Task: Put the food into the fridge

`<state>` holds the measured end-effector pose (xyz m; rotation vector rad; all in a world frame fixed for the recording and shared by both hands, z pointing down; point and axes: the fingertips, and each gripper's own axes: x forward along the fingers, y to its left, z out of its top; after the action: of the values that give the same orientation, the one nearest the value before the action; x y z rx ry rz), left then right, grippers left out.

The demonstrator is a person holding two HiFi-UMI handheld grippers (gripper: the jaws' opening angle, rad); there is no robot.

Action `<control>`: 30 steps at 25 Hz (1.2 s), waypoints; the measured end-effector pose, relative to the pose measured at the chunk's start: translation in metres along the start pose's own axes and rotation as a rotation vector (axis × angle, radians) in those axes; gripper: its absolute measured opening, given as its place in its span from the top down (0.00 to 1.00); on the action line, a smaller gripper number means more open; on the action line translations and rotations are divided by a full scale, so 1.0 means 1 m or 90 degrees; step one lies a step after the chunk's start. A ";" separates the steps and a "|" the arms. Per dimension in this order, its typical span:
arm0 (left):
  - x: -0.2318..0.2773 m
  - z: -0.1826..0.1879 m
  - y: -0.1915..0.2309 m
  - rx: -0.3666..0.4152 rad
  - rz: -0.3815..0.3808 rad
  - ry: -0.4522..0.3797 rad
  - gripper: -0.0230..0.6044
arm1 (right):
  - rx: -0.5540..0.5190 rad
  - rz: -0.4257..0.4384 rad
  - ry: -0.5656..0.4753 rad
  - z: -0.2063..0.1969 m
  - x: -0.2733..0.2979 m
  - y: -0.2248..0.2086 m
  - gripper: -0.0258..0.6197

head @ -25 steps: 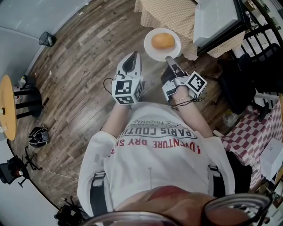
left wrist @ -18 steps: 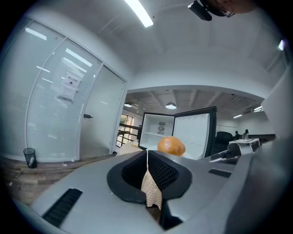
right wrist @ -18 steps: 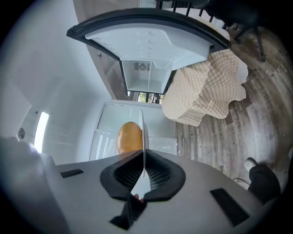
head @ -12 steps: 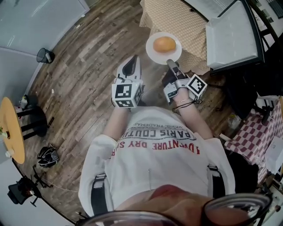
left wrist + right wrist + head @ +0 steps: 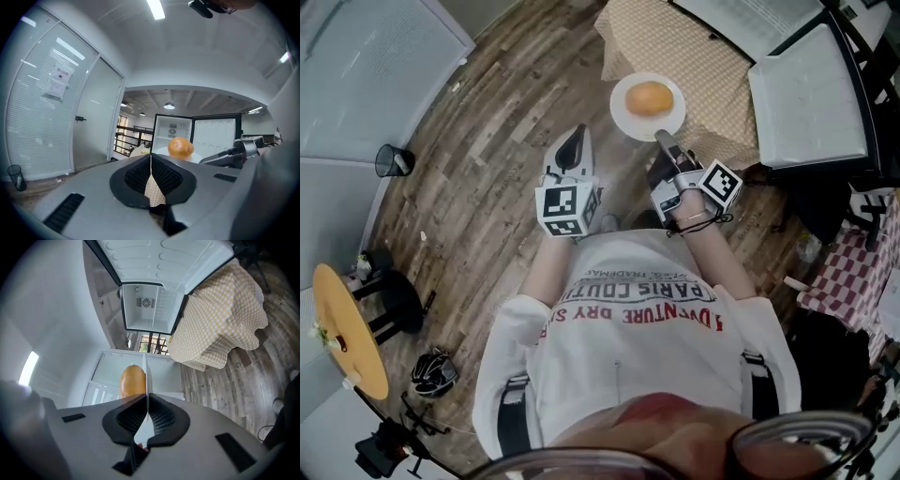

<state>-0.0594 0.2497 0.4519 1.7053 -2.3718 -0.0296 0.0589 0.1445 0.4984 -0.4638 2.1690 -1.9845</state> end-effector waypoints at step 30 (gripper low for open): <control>0.370 0.070 0.001 0.053 -0.128 0.028 0.92 | 0.012 0.020 -0.112 0.278 0.216 0.005 0.91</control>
<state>-0.1853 -0.1052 0.4449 1.9555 -2.1906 0.0750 -0.0541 -0.1887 0.4836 -0.5745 2.0369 -1.8690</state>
